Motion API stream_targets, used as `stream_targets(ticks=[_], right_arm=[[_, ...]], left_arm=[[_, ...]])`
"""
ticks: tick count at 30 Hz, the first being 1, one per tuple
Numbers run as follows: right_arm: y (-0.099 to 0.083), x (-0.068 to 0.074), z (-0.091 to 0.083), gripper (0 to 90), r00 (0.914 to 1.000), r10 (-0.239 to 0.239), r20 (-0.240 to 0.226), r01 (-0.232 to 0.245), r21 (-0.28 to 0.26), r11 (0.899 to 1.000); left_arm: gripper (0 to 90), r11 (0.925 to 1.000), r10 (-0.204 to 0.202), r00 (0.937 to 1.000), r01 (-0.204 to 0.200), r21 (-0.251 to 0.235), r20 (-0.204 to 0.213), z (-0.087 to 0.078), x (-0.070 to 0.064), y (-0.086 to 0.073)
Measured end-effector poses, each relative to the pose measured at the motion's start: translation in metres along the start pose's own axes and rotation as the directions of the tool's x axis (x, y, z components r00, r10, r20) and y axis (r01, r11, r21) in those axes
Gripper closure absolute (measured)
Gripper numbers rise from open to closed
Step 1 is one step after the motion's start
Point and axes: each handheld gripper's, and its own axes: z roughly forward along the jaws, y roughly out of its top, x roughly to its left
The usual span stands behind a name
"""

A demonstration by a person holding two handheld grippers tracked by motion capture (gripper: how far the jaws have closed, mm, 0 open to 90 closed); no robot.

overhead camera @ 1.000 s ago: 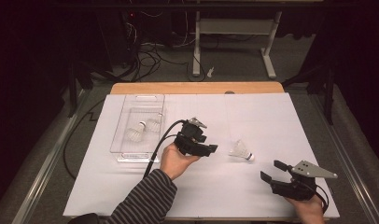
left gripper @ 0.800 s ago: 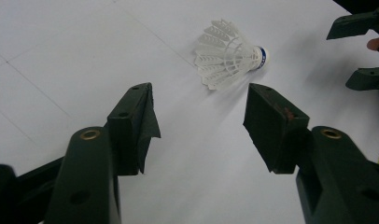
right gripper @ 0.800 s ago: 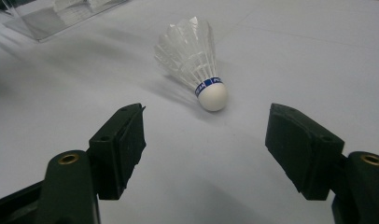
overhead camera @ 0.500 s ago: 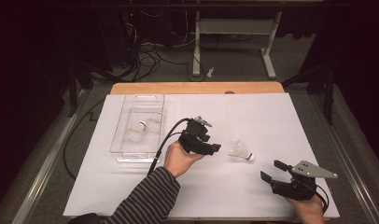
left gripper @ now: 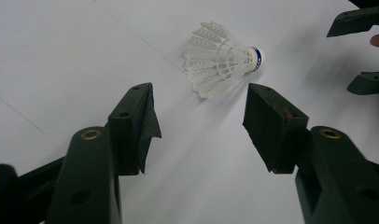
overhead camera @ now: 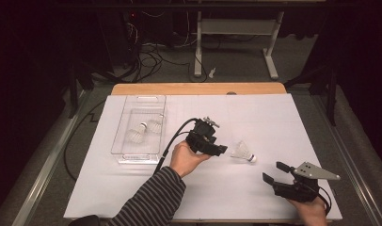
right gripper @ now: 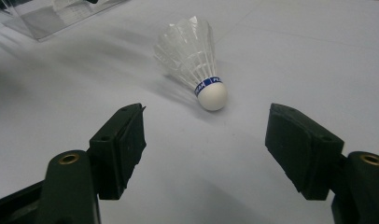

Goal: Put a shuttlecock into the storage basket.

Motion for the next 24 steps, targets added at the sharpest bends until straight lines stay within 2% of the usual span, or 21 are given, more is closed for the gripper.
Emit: stream_targets(ticks=[18,24], right_arm=[[0.0,0.0,0.0,29.2,1.0,0.0,0.0,0.0,0.002,1.0],[0.0,0.0,0.0,29.3,1.0,-0.001,-0.001,0.001,0.002,1.0]], left_arm=[[44.2,0.9994,0.016,0.9997,-0.016,0.032,0.016,0.013,-0.006,0.011],[45.0,0.9992,0.006,0.9998,-0.007,0.039,0.018,0.016,-0.005,0.013]])
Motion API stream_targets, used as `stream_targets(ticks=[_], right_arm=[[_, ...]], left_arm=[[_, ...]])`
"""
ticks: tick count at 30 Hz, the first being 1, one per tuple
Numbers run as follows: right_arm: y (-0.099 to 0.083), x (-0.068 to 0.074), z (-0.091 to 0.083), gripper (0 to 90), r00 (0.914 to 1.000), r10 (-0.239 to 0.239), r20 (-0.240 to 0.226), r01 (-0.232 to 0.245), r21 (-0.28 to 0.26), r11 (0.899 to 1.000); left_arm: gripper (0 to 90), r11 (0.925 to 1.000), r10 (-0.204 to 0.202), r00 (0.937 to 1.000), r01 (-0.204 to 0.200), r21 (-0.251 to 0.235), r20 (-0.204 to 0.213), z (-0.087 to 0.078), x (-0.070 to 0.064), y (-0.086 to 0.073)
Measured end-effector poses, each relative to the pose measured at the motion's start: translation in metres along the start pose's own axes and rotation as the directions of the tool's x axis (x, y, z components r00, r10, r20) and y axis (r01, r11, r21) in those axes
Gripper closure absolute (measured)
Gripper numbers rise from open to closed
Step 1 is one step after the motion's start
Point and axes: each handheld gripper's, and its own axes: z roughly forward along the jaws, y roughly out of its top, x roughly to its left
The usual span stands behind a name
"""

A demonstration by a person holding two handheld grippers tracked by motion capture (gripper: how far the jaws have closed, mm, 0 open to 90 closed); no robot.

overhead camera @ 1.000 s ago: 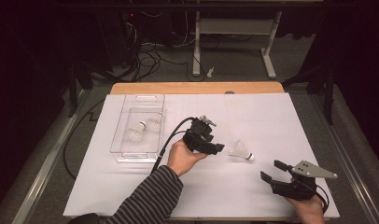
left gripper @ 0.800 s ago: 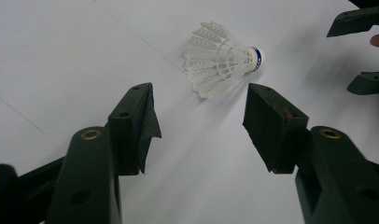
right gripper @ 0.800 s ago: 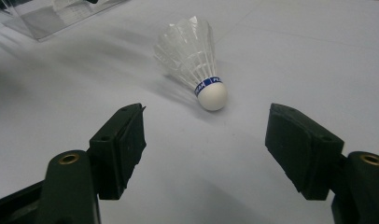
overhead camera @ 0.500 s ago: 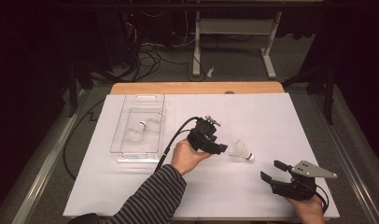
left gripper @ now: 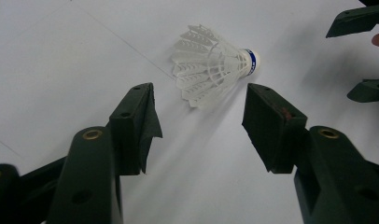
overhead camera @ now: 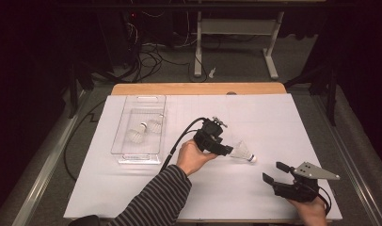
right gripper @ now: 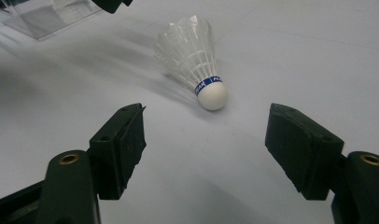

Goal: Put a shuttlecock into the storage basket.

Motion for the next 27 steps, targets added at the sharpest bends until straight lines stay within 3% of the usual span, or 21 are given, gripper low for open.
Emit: stream_targets(ticks=[27], right_arm=[[0.0,0.0,0.0,29.3,1.0,0.001,-0.002,-0.001,0.0,1.0]], left_arm=[[51.2,0.9987,0.001,0.9988,-0.003,0.051,0.048,0.022,-0.002,0.014]])
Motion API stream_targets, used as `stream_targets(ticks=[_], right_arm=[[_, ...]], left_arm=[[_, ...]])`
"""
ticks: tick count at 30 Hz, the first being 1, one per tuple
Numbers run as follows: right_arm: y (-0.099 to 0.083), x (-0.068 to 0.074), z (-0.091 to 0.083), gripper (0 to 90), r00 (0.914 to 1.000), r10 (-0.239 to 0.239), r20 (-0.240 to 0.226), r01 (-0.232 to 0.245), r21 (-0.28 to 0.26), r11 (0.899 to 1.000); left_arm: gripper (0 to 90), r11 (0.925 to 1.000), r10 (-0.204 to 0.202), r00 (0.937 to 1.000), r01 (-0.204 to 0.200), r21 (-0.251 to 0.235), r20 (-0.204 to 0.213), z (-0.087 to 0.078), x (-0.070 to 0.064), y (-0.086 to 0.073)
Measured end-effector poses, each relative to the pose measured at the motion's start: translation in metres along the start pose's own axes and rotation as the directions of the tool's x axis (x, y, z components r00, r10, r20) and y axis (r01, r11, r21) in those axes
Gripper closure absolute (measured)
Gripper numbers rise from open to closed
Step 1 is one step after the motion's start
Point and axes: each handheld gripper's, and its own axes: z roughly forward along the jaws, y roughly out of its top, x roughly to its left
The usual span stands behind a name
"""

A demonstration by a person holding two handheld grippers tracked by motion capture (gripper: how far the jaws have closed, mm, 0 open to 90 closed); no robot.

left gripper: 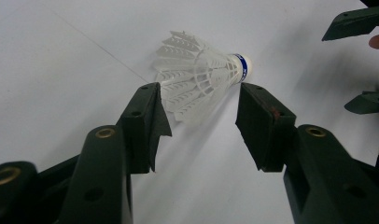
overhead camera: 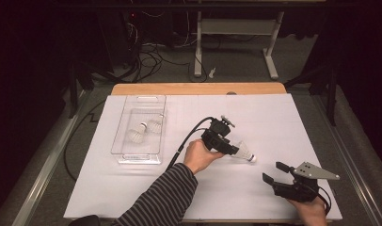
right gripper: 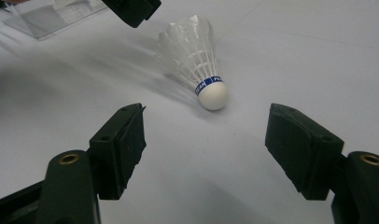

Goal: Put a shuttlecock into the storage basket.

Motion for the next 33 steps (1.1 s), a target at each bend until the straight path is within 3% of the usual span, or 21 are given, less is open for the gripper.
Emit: stream_targets(ticks=[15,33], right_arm=[[0.0,-0.001,0.0,29.3,1.0,0.004,0.001,-0.004,0.0,1.0],[0.0,-0.001,0.0,29.3,1.0,0.002,-0.001,-0.002,0.001,1.0]], left_arm=[[58.4,0.9999,-0.007,0.9996,0.007,0.009,0.027,0.014,0.002,0.003],[72.2,0.9985,0.021,0.9989,-0.023,0.05,0.042,0.025,-0.002,0.006]])
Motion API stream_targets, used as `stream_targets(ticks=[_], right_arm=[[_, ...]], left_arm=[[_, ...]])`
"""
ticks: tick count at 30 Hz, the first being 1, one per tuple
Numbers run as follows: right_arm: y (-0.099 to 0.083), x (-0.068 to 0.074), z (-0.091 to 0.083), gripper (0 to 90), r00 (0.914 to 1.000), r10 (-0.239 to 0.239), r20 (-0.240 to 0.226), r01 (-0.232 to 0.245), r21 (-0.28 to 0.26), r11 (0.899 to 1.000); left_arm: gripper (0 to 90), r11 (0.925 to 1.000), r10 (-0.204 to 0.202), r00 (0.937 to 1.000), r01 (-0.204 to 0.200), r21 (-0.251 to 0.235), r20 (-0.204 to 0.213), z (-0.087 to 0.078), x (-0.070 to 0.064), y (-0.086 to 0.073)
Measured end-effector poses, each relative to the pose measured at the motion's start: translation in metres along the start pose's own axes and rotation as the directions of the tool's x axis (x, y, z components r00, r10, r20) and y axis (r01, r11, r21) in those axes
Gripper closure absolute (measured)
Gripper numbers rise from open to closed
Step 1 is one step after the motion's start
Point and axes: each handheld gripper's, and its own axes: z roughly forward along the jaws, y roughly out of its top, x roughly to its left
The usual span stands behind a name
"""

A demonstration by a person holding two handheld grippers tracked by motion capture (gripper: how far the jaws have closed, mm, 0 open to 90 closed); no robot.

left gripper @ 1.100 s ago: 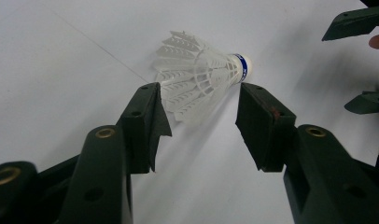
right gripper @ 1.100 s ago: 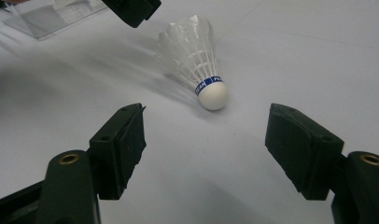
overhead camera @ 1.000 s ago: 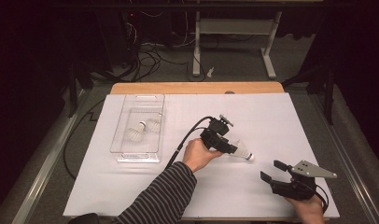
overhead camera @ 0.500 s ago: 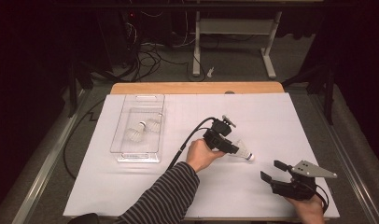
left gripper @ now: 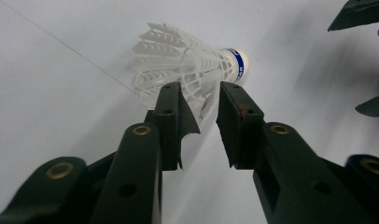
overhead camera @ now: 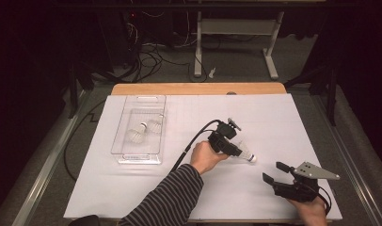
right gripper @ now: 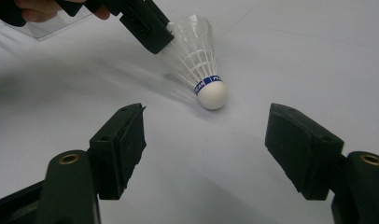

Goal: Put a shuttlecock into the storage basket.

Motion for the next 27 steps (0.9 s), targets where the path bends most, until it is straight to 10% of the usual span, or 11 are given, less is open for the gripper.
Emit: stream_targets(ticks=[11,27], right_arm=[[0.0,0.0,0.0,29.3,1.0,0.002,0.0,-0.002,0.004,1.0],[0.0,0.0,0.0,29.3,1.0,0.0,0.001,0.0,0.008,1.0]], left_arm=[[89.0,0.9996,0.026,0.9996,-0.026,0.011,0.009,0.0,-0.002,-0.001],[89.8,0.9986,0.053,0.9986,-0.053,0.0,0.008,-0.01,-0.005,-0.001]])
